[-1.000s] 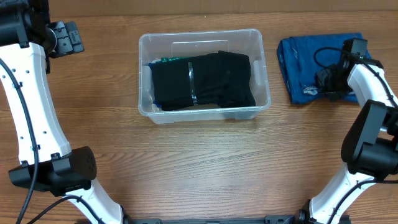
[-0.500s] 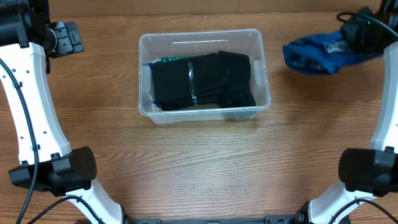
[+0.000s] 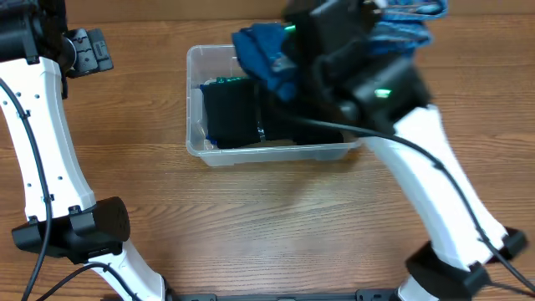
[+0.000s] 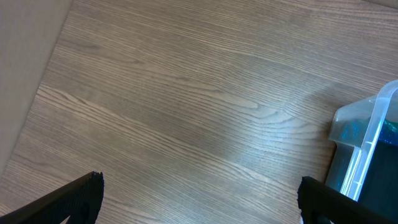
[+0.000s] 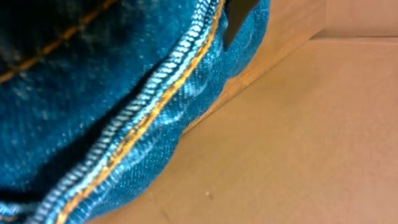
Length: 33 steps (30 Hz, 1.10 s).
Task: Pack container
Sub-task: 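Lift the jeans into the bin and press them flat on top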
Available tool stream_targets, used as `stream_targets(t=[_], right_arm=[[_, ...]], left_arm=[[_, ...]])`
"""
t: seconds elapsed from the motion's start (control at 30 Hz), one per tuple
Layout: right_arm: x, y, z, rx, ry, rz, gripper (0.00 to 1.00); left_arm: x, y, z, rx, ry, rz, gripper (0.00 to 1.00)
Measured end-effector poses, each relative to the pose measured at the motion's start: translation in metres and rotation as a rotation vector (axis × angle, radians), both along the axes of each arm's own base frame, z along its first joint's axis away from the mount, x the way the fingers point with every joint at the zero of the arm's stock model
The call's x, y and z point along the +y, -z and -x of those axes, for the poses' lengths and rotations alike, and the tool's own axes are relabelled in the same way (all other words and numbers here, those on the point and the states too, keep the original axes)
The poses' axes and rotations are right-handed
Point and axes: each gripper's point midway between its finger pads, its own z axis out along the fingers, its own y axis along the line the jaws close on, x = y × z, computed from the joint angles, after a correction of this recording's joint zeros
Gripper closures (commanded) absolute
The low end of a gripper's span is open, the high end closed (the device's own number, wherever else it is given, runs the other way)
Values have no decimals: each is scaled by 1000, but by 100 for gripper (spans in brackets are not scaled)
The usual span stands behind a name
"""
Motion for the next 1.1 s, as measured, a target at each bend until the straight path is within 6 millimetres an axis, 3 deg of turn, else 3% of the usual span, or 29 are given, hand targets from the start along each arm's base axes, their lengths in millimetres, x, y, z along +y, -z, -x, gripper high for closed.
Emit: stream_targets(t=[0.17,0.37,0.4,0.43,0.47,0.53,0.57,0.6,0.63,0.77,0.93,1.1], right_arm=[[40,59,-37,43,31,25,96],[62,72,-59,-5,39,-5,96],[66,80,-62,4,37,2,96],[72,100,-66,31,36,27,96],[74,105,-67,37,37,33,96],[79,110,-65,40,33,43,94],[84,110,-63,38,25,40,71],[87,110,-61,37,18,39,62],[90,111,-59,41,12,40,61],[96,115,-52,63,-12,46,42],[100,126,-40,127,-56,55,39],[115,138,-12,190,-135,129,31]], left_arm=[[0,0,0,0,0,0,0],[0,0,0,0,0,0,0],[0,0,0,0,0,0,0],[0,0,0,0,0,0,0],[0,0,0,0,0,0,0],[0,0,0,0,0,0,0],[0,0,0,0,0,0,0],[0,0,0,0,0,0,0],[0,0,0,0,0,0,0],[0,0,0,0,0,0,0],[0,0,0,0,0,0,0],[0,0,0,0,0,0,0]])
